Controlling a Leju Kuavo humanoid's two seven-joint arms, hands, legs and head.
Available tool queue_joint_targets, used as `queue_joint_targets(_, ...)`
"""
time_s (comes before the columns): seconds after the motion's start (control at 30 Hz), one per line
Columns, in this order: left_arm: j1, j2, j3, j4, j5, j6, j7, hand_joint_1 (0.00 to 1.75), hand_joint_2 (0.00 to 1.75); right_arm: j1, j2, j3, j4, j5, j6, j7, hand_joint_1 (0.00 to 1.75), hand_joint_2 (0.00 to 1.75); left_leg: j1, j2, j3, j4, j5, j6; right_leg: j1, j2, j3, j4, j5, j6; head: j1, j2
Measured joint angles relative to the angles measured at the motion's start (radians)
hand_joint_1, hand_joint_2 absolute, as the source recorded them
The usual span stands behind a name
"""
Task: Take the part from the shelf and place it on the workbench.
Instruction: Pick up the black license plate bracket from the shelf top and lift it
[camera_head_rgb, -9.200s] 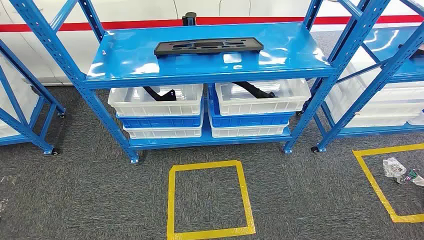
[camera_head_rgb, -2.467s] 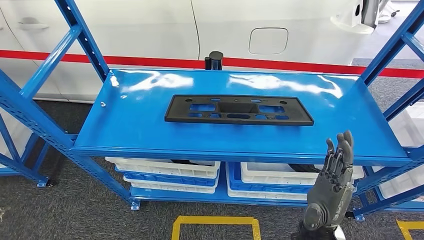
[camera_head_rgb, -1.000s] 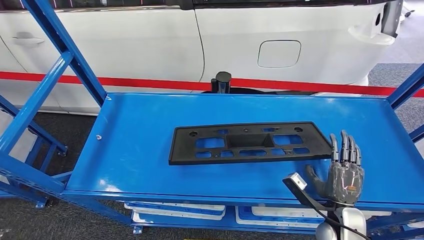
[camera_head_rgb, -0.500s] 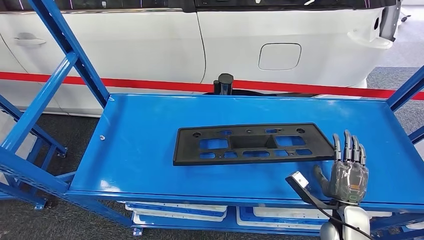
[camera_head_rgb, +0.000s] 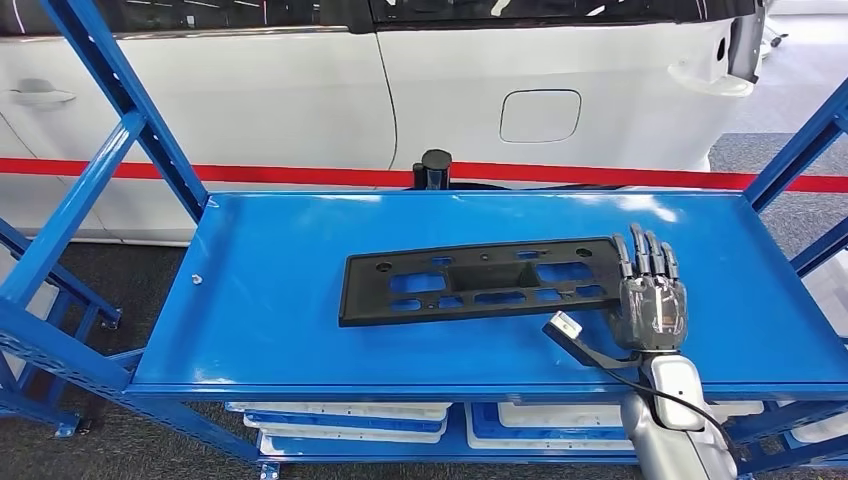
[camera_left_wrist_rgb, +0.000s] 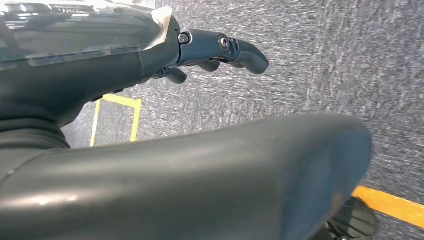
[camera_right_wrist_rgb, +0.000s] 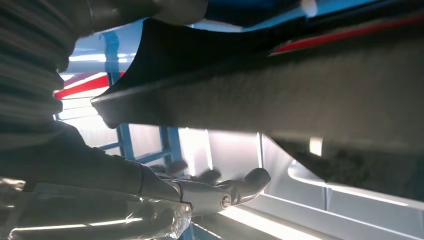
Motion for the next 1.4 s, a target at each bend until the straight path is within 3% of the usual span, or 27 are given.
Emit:
queue_joint_targets(0.23, -0.007, -0.001, 0.0, 0.0, 0.007, 0.008, -0.023, 0.0, 0.0, -0.064, -0.005, 0.038, 0.101, -0.046, -0.001, -0.045, 1.59, 1.75, 0.002, 0.016, 0.016, 0.0, -0.007, 0.003, 0.001, 0.002, 0.013, -0.005, 0.0, 0.0, 0.0, 0.0)
queue_joint_targets(0.57, -0.024, -0.002, 0.0, 0.0, 0.01, 0.009, -0.049, 0.0, 0.0, -0.078, -0.007, 0.052, 0.117, -0.049, -0.003, -0.061, 1.68, 1.75, -0.002, 0.023, 0.011, 0.0, 0.001, 0.006, -0.003, 0.006, 0.008, -0.008, 0.011, 0.003, 0.0, 0.0)
queue_joint_targets(0.7, -0.023, -0.001, 0.0, 0.0, 0.01, 0.009, -0.062, 0.0, 1.75, -0.085, -0.004, 0.052, 0.119, -0.045, -0.003, -0.061, 1.75, 1.75, -0.002, 0.022, 0.012, 0.0, 0.001, 0.007, -0.003, 0.006, 0.01, -0.009, 0.011, 0.004, 0.0, 0.0)
queue_joint_targets(0.97, -0.023, -0.001, 0.001, 0.0, 0.011, 0.006, -0.07, 0.0, 1.75, -0.081, 0.004, 0.05, 0.11, -0.084, -0.003, -0.082, 1.75, 1.75, -0.002, 0.023, 0.013, 0.0, -0.001, 0.008, -0.002, 0.007, 0.01, -0.009, 0.011, 0.005, 0.0, 0.0)
queue_joint_targets(1.4, -0.013, -0.002, 0.012, 0.0, 0.023, -0.006, -0.067, 0.0, 1.75, 0.041, 0.031, 0.066, -0.095, -0.413, 0.038, -0.193, 1.75, 1.75, 0.002, 0.008, 0.007, 0.0, 0.001, 0.005, 0.0, -0.005, 0.008, -0.009, 0.008, 0.006, 0.0, 0.0)
